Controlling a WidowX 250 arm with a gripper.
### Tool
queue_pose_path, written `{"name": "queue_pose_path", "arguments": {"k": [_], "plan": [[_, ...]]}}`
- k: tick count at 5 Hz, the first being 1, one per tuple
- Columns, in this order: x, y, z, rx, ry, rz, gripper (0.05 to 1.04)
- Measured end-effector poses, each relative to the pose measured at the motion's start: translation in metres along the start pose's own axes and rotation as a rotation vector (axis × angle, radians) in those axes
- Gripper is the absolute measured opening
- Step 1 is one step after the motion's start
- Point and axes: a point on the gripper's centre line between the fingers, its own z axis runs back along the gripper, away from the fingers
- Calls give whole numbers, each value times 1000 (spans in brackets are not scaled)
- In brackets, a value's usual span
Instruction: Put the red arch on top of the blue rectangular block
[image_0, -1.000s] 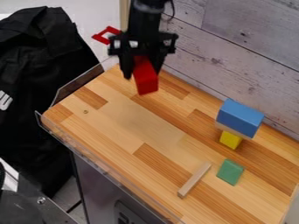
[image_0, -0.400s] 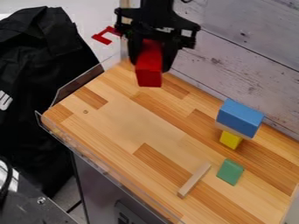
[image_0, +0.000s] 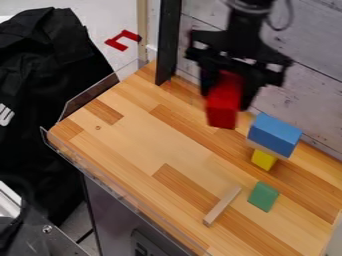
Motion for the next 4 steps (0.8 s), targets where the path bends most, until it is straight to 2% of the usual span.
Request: {"name": "queue_pose_path", "arguments": {"k": [1, 2, 3, 4], "plan": [[4, -13, -12, 38, 34, 233, 611], [14, -25, -24, 82, 110, 416, 611], [27, -33, -30, 132, 156, 648, 611], [36, -38, -32, 130, 183, 846, 611]]}}
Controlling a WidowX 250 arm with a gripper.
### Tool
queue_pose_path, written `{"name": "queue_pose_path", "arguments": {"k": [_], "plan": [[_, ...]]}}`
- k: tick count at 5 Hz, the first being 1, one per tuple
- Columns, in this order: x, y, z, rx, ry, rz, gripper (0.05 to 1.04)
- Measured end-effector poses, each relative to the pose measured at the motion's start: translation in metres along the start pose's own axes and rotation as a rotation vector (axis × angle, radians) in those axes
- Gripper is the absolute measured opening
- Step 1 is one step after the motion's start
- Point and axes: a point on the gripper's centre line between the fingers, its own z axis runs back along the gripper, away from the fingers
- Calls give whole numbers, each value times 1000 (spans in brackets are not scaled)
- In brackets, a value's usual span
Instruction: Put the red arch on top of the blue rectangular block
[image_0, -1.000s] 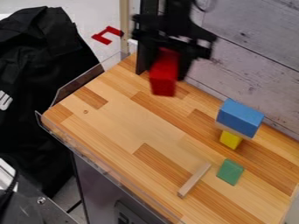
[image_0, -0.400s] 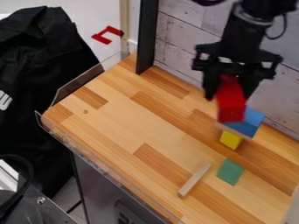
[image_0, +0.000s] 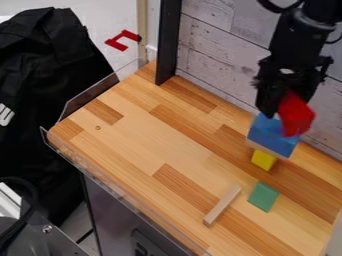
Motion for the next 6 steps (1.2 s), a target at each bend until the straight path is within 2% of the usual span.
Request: {"name": "queue_pose_path", "arguments": {"k": [2, 3, 4, 5, 6], "plan": [[14, 2, -6, -24, 78, 268, 611], [18, 3, -11, -28, 68, 343, 611], [17, 3, -12, -24, 37, 367, 611], [9, 1, -13, -20, 20, 391, 611], [0, -1, -18, -2, 26, 408, 611]]}}
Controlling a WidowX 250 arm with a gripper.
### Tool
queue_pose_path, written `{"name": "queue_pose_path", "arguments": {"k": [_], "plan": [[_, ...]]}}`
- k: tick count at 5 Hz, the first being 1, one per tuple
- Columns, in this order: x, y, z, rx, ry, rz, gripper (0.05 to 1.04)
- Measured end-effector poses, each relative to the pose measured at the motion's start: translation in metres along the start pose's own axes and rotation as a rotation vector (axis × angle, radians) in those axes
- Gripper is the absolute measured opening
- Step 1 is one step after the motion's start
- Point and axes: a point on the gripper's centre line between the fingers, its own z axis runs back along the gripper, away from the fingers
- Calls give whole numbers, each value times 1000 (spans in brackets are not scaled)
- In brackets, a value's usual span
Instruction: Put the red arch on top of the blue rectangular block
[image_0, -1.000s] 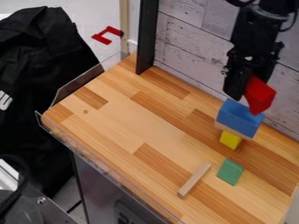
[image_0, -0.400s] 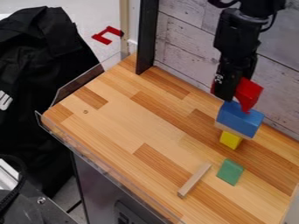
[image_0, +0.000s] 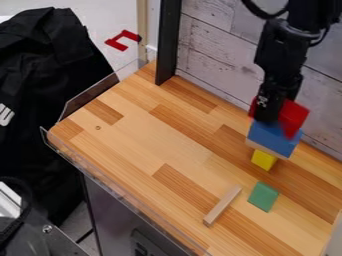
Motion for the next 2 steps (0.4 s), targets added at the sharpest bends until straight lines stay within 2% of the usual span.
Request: {"name": "queue_pose_path", "arguments": {"k": [2], "plan": [[-4, -4, -8, 22, 30, 48, 611]]}}
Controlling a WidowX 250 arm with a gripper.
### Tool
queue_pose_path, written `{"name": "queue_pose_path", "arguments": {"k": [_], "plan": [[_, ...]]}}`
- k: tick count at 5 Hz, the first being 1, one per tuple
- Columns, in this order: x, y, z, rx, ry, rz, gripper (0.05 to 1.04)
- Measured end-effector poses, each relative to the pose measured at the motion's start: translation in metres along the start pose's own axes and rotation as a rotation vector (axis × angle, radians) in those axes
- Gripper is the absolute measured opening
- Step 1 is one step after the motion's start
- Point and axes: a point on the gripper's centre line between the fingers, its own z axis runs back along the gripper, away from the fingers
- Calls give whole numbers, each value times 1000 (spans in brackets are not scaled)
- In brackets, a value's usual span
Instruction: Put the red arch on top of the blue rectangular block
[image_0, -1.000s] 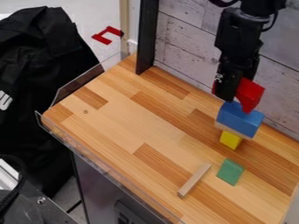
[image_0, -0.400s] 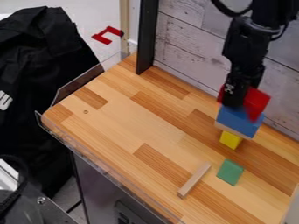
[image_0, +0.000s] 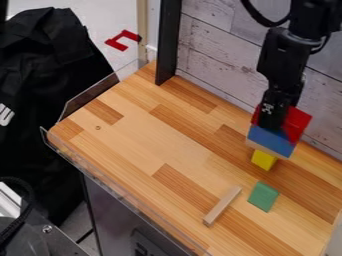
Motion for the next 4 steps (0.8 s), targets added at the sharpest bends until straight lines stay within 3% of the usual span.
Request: {"name": "queue_pose_path", "arguments": {"k": [2, 3, 4], "plan": [[4, -6, -5, 8, 0, 27, 611], [5, -11, -4, 8, 2, 35, 661], [11, -13, -5, 21, 1, 50, 943]]}}
